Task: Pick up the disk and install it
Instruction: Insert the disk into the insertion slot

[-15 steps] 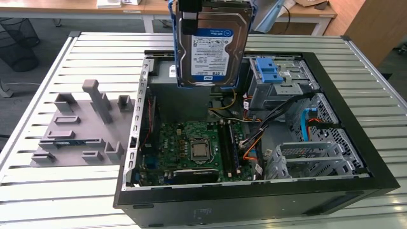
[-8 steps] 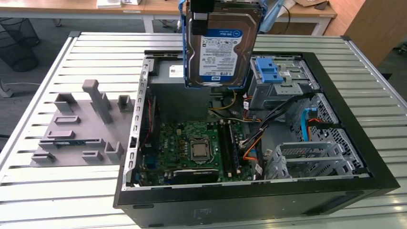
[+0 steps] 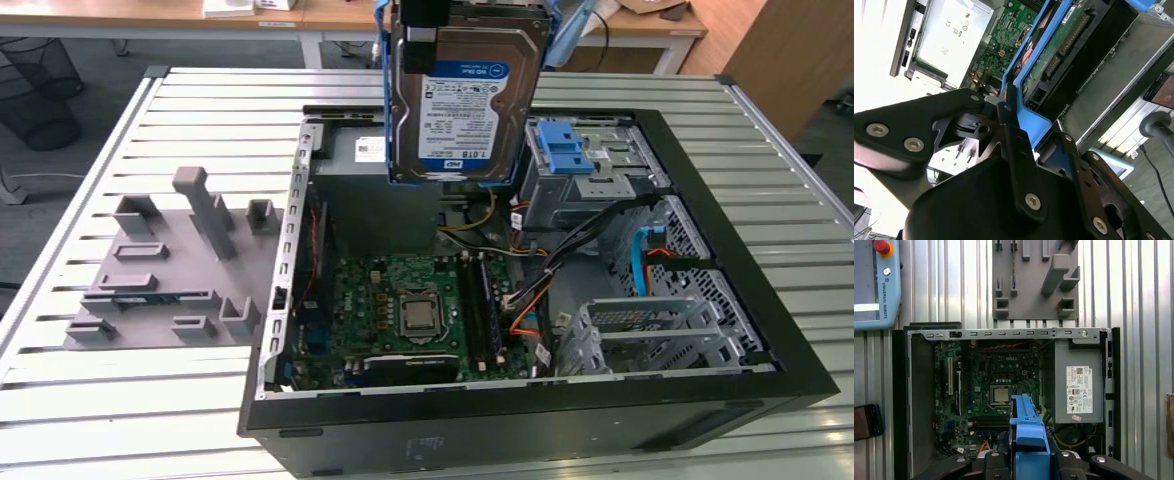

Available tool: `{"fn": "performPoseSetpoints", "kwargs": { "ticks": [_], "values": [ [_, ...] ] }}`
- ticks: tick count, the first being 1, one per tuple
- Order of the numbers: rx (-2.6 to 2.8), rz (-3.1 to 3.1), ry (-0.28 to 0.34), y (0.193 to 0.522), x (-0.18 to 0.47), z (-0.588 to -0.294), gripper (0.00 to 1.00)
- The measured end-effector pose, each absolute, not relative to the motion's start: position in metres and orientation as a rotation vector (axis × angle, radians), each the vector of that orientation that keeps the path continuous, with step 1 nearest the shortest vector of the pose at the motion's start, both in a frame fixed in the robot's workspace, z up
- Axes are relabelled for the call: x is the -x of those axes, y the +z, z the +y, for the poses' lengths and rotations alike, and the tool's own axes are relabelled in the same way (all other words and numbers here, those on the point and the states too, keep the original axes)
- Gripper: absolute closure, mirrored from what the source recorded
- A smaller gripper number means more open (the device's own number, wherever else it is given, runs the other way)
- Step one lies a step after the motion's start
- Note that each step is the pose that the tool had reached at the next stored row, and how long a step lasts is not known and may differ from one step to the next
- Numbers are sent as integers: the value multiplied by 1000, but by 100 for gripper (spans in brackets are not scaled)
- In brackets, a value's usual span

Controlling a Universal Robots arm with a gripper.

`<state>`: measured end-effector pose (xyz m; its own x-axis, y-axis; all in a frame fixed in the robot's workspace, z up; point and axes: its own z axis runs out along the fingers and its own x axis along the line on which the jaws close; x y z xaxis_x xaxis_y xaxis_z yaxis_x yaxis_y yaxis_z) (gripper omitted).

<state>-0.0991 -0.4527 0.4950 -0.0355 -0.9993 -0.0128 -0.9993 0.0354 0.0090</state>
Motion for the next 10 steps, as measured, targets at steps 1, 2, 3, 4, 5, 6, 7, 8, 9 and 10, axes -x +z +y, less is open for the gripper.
{"fn": "performPoseSetpoints", "kwargs": {
  "ticks": [1, 2, 3, 4, 5, 6, 7, 8, 9, 10],
  "values": [
    [2180, 2258, 24, 495, 99, -453, 63],
    [2180, 2258, 24, 495, 99, -453, 63],
    [2180, 2258, 24, 495, 99, -453, 63],
    [2180, 2258, 24, 495, 99, -453, 63],
    [2180, 2258, 24, 495, 99, -453, 63],
    [2180, 2258, 24, 495, 99, -454, 63],
    [2180, 2258, 24, 495, 99, -456, 63],
    [2180, 2258, 24, 495, 99, -458, 63],
    [2180, 2258, 24, 495, 99, -461, 63],
    [2180, 2258, 24, 495, 99, -465, 63]
  ]
}}
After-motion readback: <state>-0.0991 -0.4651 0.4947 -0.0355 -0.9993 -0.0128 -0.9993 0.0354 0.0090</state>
